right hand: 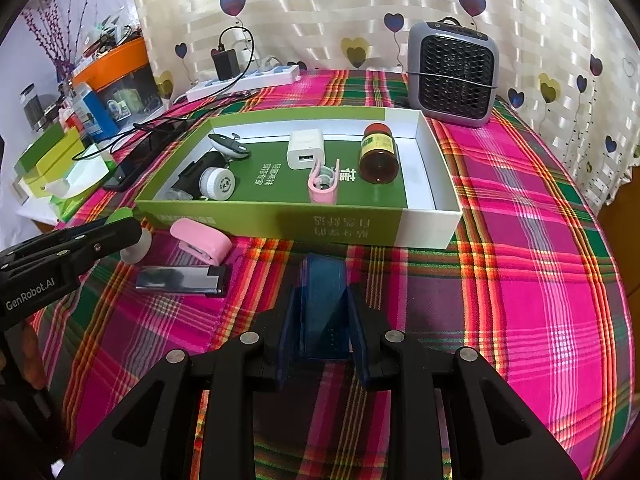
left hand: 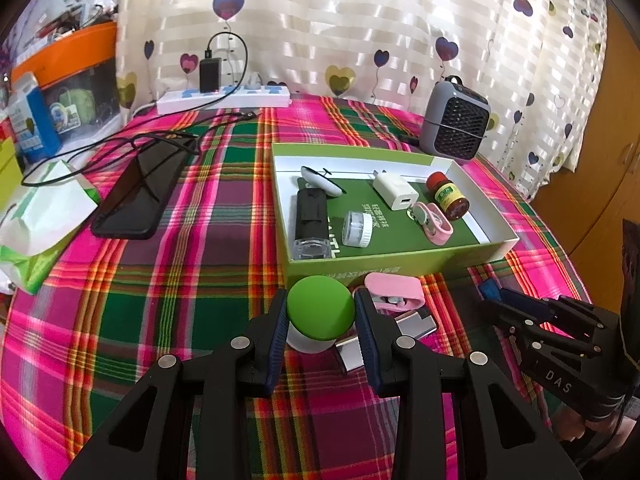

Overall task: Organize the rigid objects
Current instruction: 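Carry the USB stick toward the tray with the right gripper while the left lifts the green-topped stand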

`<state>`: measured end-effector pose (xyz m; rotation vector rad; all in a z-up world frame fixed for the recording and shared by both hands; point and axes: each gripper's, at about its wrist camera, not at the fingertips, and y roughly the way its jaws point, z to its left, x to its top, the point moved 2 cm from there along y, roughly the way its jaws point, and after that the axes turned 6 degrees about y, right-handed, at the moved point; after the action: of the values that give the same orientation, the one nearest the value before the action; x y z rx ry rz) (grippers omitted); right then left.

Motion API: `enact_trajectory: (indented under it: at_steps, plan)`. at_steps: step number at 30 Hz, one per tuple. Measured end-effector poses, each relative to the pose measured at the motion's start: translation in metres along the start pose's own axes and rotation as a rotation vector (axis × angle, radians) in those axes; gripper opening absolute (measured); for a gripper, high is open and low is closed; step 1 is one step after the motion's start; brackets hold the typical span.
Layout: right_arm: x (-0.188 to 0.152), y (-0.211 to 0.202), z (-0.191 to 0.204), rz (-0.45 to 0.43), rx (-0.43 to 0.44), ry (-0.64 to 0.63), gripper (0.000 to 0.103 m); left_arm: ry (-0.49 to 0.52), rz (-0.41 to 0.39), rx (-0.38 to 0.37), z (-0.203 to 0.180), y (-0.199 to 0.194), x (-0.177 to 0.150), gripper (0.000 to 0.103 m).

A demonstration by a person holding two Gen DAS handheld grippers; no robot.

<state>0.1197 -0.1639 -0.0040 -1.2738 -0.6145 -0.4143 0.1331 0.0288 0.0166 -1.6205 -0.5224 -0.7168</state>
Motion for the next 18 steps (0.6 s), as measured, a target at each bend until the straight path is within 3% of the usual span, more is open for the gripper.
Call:
enact_trajectory:
  at_steps: [18]
  plan:
    - [0.014,-0.021,0.004,-0.051,0.025,-0.009,0.026,0.039,-0.06,0.007,-0.011,-0.031,0.015,0.032]
